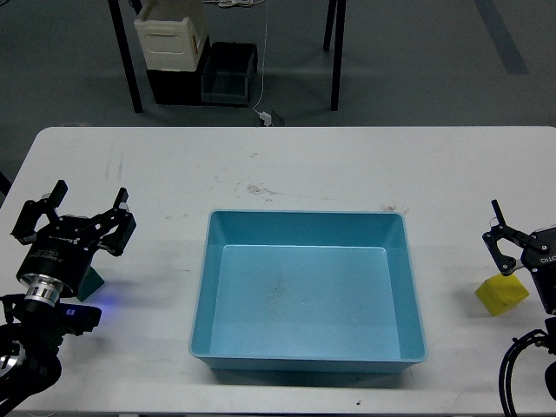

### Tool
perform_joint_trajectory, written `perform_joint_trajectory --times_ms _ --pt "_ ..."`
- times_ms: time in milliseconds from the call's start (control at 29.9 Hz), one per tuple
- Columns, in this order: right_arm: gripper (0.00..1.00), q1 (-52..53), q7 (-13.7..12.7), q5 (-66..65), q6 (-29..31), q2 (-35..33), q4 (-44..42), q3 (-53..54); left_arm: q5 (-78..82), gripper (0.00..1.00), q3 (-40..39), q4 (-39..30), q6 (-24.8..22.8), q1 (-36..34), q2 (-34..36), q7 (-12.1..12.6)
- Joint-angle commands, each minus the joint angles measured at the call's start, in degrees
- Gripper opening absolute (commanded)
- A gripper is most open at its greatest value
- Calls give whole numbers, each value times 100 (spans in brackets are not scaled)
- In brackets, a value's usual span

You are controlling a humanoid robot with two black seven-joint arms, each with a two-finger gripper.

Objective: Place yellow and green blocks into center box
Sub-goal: 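Raise the right gripper away from the yellow cube and reposition it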

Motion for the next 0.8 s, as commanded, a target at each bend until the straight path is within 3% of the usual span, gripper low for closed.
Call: perform_joint_trajectory --times_ms 0,234,368,469,536,636,737,770 --pt "100 509 -3 -949 -27 -430 -23 -54 0 100 1 0 0 7 0 0" --pt "100 1757 6 -2723 -590 -2055 -93 -554 0 100 1 18 0 7 -26 0" --pt "100 2407 260 -3778 -467 -3303 -216 -1467 0 100 1 26 0 16 -26 0" --pt "100 2900 795 -4630 -405 -4182 -313 -2266 0 100 1 18 0 7 -35 0" --pt "100 3242 1348 -5211 -379 -4640 -445 -2881 0 100 1 26 0 16 -35 0" --pt "100 3997 2384 -5923 -248 -5115 -507 -3961 0 100 9 35 0 16 -35 0" --pt "100 4718 3193 -6075 7 -5545 -472 -5025 -9 100 1 88 0 16 -35 0" --pt "100 4869 3193 -6075 69 -5669 -445 -5211 -9 100 1 97 0 16 -26 0"
